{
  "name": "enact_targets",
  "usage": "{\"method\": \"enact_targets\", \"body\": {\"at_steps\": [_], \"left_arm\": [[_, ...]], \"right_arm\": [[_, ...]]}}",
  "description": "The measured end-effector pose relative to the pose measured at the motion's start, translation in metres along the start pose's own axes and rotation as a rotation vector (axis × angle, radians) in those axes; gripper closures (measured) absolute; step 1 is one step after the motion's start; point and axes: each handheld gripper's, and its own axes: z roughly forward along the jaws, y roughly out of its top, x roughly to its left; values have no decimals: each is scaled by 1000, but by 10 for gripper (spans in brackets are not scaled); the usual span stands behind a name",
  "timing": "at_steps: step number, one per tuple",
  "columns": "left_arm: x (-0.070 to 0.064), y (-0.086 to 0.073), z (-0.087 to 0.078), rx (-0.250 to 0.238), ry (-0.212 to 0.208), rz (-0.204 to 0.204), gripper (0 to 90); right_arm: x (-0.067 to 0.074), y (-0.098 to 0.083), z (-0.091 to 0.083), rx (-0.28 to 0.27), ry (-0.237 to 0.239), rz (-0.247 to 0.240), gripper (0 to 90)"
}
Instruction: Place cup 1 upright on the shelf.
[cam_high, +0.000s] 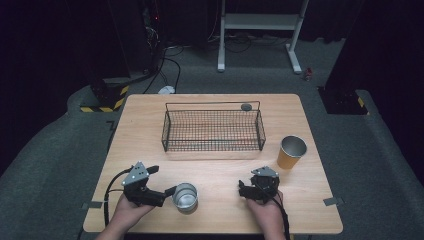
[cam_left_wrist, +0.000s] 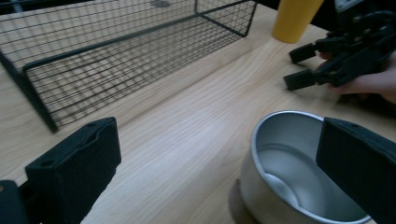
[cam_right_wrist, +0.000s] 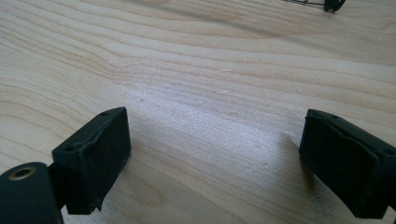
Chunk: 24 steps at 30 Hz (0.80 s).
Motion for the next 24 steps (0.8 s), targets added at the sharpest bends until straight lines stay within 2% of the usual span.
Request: {"method": "enact_targets", "body": {"at_steps": [3, 4, 10, 13, 17, 24], "left_arm": [[-5, 1, 2, 0, -12, 8, 5], [-9, 2, 4, -2, -31, 3, 5], [-21, 2, 12, 6, -71, 14, 4], [-25, 2, 14, 8, -79, 22, 1], [-33, 2, 17, 2, -115, 29, 0], [-37, 0, 18, 9, -123, 45, 0]], "right_arm": [[0, 0, 0, 0, 0, 0, 88], [0, 0, 0, 0, 0, 2, 88], [0, 0, 0, 1, 0, 3, 88], [0, 0, 0, 0, 0, 1, 88], [0, 0, 0, 0, 0, 1, 88], [0, 0, 0, 0, 0, 1, 88]]}}
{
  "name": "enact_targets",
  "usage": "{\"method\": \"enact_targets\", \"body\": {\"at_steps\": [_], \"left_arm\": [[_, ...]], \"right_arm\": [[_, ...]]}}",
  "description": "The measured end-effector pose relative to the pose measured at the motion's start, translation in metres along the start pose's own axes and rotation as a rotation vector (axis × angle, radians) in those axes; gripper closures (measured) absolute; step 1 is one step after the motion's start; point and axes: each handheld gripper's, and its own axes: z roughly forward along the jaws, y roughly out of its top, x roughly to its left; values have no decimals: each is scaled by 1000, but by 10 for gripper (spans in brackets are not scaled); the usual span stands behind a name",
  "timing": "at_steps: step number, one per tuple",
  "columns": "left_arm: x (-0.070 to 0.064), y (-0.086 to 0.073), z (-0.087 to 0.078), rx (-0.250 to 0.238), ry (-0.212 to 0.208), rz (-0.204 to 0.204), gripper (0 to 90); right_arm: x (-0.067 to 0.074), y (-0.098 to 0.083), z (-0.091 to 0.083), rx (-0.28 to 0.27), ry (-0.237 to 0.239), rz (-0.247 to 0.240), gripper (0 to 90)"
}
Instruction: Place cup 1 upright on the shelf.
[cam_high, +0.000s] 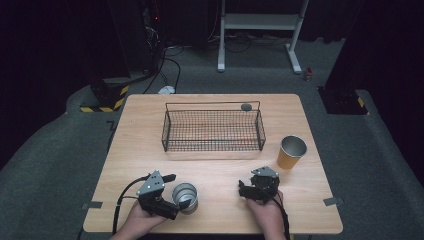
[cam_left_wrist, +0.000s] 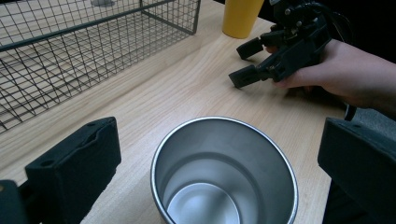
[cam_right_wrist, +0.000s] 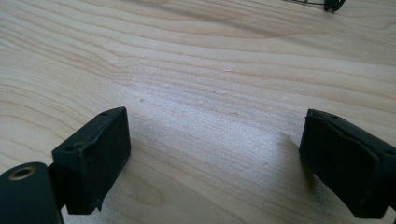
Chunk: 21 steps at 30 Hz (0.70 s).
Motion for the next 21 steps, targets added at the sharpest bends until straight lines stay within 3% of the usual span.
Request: {"method": "enact_targets", "body": {"at_steps": [21], "left_arm": [[-5, -14, 12, 44, -11, 30, 0]], "right_arm": [[0, 0, 0, 0, 0, 0, 88]]}}
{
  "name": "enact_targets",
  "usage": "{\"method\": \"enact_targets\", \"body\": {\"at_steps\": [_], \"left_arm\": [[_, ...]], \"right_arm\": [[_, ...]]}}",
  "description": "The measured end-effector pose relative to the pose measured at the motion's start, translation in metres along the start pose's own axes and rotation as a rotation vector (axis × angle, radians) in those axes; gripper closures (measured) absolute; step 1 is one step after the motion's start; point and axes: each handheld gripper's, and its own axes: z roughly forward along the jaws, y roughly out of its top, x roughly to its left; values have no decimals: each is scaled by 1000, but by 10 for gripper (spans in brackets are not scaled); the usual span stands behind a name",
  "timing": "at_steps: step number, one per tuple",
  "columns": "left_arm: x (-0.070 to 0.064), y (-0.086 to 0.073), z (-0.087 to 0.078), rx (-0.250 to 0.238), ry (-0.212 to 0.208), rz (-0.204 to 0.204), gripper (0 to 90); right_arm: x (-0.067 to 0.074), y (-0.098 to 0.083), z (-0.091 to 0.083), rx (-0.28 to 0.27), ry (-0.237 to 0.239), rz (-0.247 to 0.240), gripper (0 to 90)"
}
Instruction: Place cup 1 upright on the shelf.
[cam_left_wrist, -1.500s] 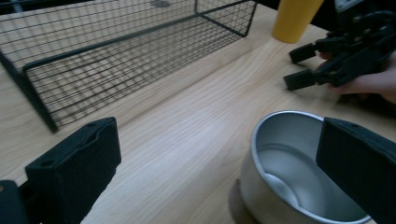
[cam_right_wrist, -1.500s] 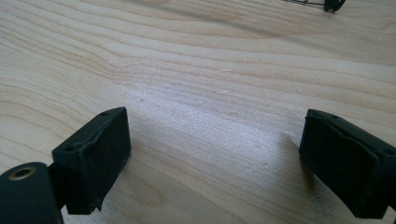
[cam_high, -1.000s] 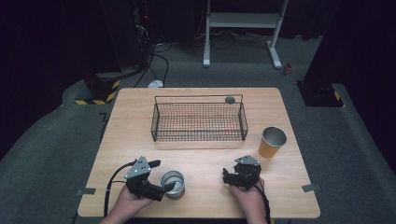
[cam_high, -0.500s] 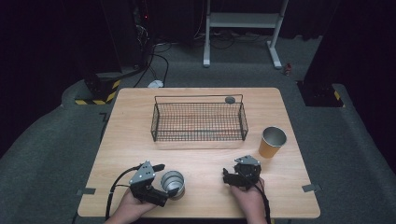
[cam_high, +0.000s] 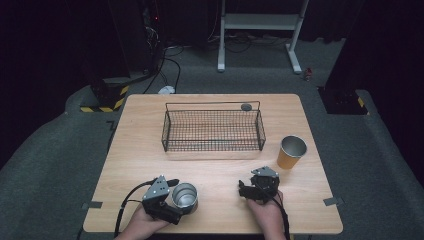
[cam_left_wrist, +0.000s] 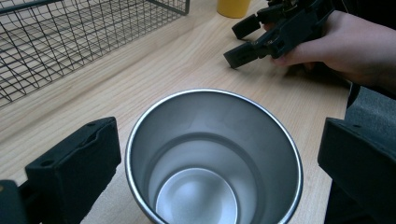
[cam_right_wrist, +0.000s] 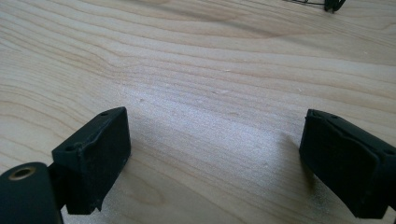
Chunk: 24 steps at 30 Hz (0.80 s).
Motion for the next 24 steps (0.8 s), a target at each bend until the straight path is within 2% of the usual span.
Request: {"method": "enact_targets", "body": {"at_steps": [8, 12, 15, 16, 24], "left_arm": [[1, -8, 4, 12, -15, -16, 0], [2, -11, 6, 19, -18, -10, 0], [4, -12, 8, 24, -36, -16, 5], [5, -13, 10, 24, -53, -32, 5], [1, -17, 15, 45, -35, 5, 5]], "right_arm": [[0, 0, 0, 0, 0, 0, 88], [0, 0, 0, 1, 0, 2, 88], [0, 0, 0, -1, -2, 0, 88], [0, 0, 0, 0, -1, 1, 88], [0, 0, 0, -1, -1, -1, 88]]}}
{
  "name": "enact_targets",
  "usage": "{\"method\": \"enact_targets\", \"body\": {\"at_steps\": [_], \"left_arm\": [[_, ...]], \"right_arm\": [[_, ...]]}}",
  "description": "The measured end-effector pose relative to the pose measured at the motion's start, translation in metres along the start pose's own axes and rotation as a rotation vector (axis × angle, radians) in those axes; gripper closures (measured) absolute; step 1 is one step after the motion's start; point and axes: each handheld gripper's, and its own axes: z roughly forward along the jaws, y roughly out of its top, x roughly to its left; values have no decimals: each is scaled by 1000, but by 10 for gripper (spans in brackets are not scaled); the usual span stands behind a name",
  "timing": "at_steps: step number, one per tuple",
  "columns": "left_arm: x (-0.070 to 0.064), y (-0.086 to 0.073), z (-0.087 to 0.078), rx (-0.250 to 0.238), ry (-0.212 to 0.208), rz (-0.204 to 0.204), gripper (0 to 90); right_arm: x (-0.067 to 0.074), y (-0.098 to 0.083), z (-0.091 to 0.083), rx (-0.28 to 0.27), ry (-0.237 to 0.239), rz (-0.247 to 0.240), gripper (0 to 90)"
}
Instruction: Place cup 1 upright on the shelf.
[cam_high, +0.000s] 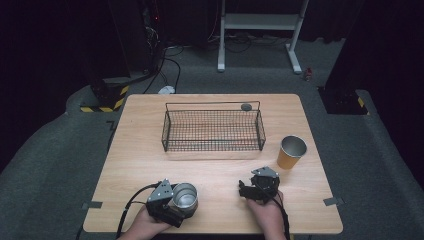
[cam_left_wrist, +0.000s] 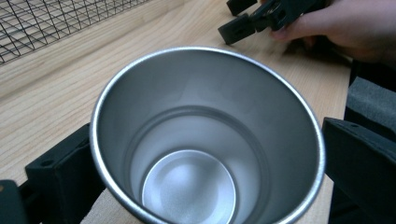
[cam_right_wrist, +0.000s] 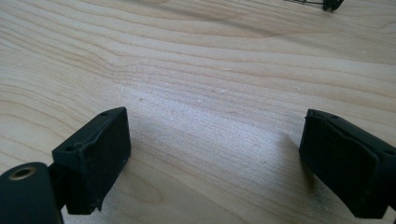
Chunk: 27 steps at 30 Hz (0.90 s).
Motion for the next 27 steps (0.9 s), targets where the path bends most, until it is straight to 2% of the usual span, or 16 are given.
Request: {"method": "enact_targets", "body": {"at_steps": [2, 5, 8, 12, 19, 27], "left_arm": [[-1, -1, 0, -2, -2, -2, 5], [0, -1, -1, -6, 8, 16, 6], [0, -1, -1, -12, 8, 13, 6], [-1, -1, -2, -29, 16, 38, 49], [0, -1, -5, -55, 29, 43, 135], [0, -1, -5, -55, 35, 49, 143]], "right_arm": [[0, 0, 0, 0, 0, 0, 88], [0, 0, 0, 0, 0, 0, 88], [0, 0, 0, 0, 0, 0, 88], [0, 0, 0, 1, 1, 1, 88], [0, 0, 0, 0, 0, 1, 88], [0, 0, 0, 0, 0, 3, 88]]}}
